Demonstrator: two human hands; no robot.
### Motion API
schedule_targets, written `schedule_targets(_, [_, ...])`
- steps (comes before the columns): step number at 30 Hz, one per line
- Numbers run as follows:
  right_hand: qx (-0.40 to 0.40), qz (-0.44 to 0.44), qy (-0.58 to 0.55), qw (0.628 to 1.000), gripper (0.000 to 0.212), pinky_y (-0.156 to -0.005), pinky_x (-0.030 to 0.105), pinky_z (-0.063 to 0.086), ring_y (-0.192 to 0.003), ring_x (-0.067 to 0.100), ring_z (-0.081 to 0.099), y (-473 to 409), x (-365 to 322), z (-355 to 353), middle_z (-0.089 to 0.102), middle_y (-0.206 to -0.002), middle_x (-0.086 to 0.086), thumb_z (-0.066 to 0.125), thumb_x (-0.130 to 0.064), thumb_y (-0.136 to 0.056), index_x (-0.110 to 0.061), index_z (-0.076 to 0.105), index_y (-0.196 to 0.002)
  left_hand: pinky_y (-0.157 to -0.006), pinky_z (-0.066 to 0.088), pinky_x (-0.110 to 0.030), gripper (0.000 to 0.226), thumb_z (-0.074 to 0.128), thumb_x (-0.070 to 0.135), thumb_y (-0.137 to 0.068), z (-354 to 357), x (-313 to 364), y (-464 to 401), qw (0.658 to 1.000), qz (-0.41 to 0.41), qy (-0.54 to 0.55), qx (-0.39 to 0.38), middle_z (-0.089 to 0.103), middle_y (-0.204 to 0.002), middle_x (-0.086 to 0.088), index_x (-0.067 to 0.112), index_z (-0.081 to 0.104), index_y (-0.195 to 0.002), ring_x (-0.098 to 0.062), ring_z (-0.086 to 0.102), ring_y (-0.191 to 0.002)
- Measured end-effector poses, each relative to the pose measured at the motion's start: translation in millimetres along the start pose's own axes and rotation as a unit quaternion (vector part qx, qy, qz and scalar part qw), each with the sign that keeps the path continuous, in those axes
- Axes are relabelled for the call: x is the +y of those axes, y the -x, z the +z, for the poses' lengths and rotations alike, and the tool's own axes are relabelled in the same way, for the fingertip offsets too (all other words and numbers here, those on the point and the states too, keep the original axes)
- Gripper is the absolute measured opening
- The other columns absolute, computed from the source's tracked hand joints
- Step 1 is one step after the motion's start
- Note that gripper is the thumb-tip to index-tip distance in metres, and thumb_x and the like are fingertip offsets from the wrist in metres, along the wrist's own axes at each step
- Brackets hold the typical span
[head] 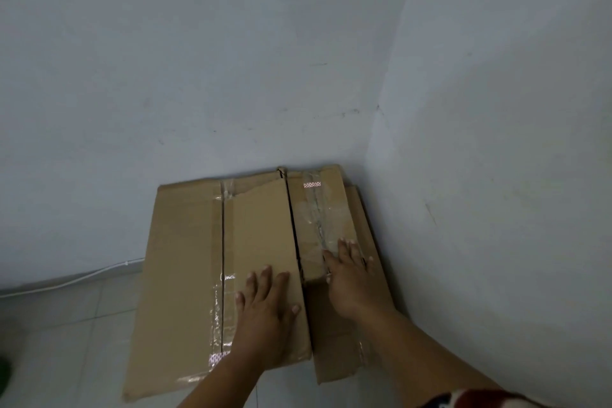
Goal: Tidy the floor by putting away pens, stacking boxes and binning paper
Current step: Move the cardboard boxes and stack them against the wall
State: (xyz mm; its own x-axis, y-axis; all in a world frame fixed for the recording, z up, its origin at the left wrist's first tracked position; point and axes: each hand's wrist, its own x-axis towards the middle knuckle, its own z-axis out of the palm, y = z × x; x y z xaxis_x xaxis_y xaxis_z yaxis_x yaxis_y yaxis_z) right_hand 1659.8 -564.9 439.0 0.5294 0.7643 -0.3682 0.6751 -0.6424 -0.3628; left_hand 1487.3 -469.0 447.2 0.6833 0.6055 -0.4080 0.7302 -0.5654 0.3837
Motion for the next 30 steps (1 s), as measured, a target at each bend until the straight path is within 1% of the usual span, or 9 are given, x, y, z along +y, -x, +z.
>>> schedule_targets(3, [-0.027,-0.005,0.010,1.000,0.070,-0.118,0.051,-0.009,-0.147,0.023,-0.024,2.1,0.8,-1.4,-0.016,-0.162,0.004,0.043,-0.016,-0.099,-0.030,0.004,-0.155,-0.117,-0.009,-0.047,0.064,0.038,0.052,-0.097,-1.3,1.1,0.0,1.000,0.000,0.006,0.000,-0.013,-0.161,0.005,0.038,0.008,-0.151,-0.025,-0.022,-0.145])
schedule_targets(5, [-0.020,-0.001,0.008,1.000,0.069,-0.119,0.051,-0.006,-0.148,0.023,-0.021,5.9,0.1,-3.5,-0.013,-0.163,0.004,0.045,-0.018,-0.099,-0.030,0.007,-0.155,-0.117,-0.008,-0.048,0.064,0.038,0.051,-0.097,-3.0,1.3,0.5,1.000,0.003,0.002,-0.006,-0.013,-0.161,0.004,0.038,0.008,-0.151,-0.026,-0.021,-0.146])
schedule_targets(9, [0.035,0.004,-0.009,0.999,0.057,-0.120,0.050,0.007,-0.150,0.025,-0.001,22.3,-10.1,-14.0,0.013,-0.162,0.002,0.042,-0.027,-0.100,-0.027,0.019,-0.153,-0.117,-0.003,-0.048,0.066,0.045,0.044,-0.096,-12.9,1.6,2.1,0.999,0.014,-0.022,-0.030,-0.012,-0.161,0.002,0.036,0.009,-0.152,-0.028,-0.017,-0.147])
schedule_targets(12, [0.074,0.004,-0.023,0.997,0.053,-0.119,0.048,0.014,-0.149,0.024,0.012,38.6,-18.2,-24.4,0.029,-0.157,-0.001,0.042,-0.030,-0.099,-0.024,0.029,-0.150,-0.119,0.010,-0.043,0.067,0.051,0.035,-0.093,-27.6,3.2,5.4,0.998,0.019,-0.038,-0.041,0.001,-0.162,-0.002,0.030,0.019,-0.151,-0.028,-0.001,-0.148])
schedule_targets(17, [0.110,-0.007,-0.017,0.994,0.048,-0.113,0.045,0.029,-0.138,0.022,0.035,69.1,-38.2,-57.3,0.050,-0.141,-0.005,0.043,-0.035,-0.095,-0.021,0.045,-0.141,-0.115,0.023,-0.027,0.058,0.050,0.021,-0.092,-63.1,27.9,33.7,0.998,0.035,0.004,0.042,0.030,-0.156,-0.003,0.015,0.033,-0.148,-0.019,0.025,-0.143])
schedule_targets(20, [0.147,-0.025,-0.009,0.989,0.037,-0.103,0.043,0.040,-0.118,0.020,0.052,94.6,-61.0,-87.8,0.063,-0.120,-0.005,0.045,-0.035,-0.092,-0.022,0.057,-0.125,-0.108,0.033,-0.025,0.049,0.050,0.020,-0.093,-93.9,49.7,57.1,0.993,0.050,0.027,0.100,0.046,-0.146,-0.001,0.014,0.045,-0.141,-0.018,0.043,-0.133])
schedule_targets(23, [0.170,-0.041,0.003,0.985,0.025,-0.097,0.038,0.039,-0.106,0.019,0.058,118.8,-89.1,-121.3,0.067,-0.106,-0.007,0.045,-0.035,-0.093,-0.024,0.063,-0.107,-0.094,0.046,-0.028,0.042,0.051,0.023,-0.092,-125.7,67.7,78.7,0.987,0.044,0.046,0.146,0.055,-0.137,0.006,0.022,0.054,-0.134,-0.016,0.058,-0.117])
schedule_targets(26, [0.195,-0.049,-0.008,0.980,0.030,-0.100,0.035,0.035,-0.111,0.017,0.056,140.7,-118.8,-150.6,0.066,-0.114,-0.008,0.045,-0.037,-0.093,-0.026,0.063,-0.114,-0.089,0.049,-0.030,0.038,0.053,0.024,-0.088,-160.9,78.3,98.7,0.978,0.072,0.050,0.191,0.062,-0.127,0.005,0.024,0.060,-0.126,-0.018,0.060,-0.111])
schedule_targets(30, [0.208,-0.059,-0.001,0.976,0.043,-0.107,0.038,0.032,-0.127,0.020,0.046,165.1,-142.2,-180.2,0.057,-0.134,-0.002,0.047,-0.040,-0.092,-0.023,0.055,-0.131,-0.097,0.042,-0.029,0.042,0.050,0.026,-0.093,-204.1,82.7,127.1,0.973,0.101,0.042,0.202,0.056,-0.134,0.003,0.020,0.051,-0.135,-0.019,0.050,-0.123])
